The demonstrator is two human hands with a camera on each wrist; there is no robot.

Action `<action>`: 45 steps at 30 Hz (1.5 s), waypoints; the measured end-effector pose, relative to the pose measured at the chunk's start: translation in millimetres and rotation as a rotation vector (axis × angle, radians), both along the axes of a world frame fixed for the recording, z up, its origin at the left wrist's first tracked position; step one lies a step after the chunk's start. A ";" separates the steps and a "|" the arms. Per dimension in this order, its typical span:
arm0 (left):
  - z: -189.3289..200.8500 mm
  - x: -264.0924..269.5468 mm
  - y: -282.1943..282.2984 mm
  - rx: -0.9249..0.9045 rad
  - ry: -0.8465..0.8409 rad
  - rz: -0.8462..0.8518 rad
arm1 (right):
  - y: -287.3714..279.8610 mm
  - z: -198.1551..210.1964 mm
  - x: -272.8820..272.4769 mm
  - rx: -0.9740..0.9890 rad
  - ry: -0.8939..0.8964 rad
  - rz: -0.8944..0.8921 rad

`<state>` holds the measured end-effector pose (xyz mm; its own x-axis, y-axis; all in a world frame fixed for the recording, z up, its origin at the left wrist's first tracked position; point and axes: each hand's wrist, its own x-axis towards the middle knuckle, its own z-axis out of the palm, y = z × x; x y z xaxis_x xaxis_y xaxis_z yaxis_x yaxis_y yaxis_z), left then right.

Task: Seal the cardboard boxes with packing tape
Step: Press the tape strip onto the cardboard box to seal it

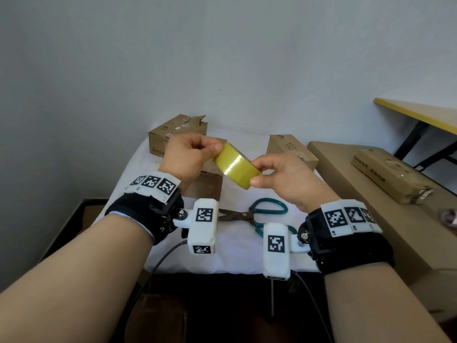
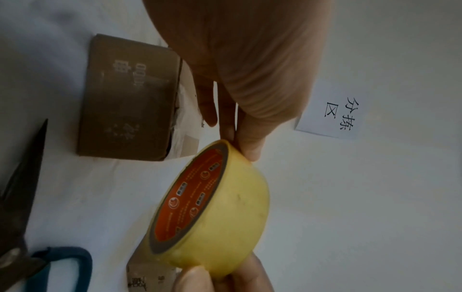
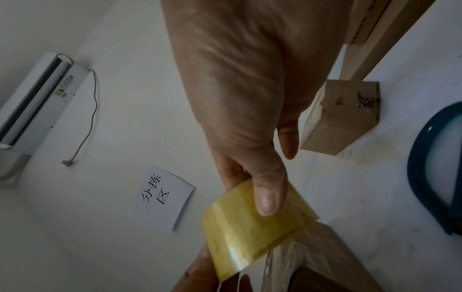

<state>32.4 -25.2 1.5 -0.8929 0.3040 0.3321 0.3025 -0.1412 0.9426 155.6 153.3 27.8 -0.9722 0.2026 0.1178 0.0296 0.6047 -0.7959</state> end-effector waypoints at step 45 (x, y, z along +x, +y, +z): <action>33.0 19.8 -19.9 -0.530 0.560 -0.029 | -32.3 4.4 -17.1 -0.025 0.148 -0.082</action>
<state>52.3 -45.1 34.5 -0.6236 0.5694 0.5356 0.7576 0.2712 0.5937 138.5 121.0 32.2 -0.9245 0.2851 0.2529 -0.0409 0.5854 -0.8097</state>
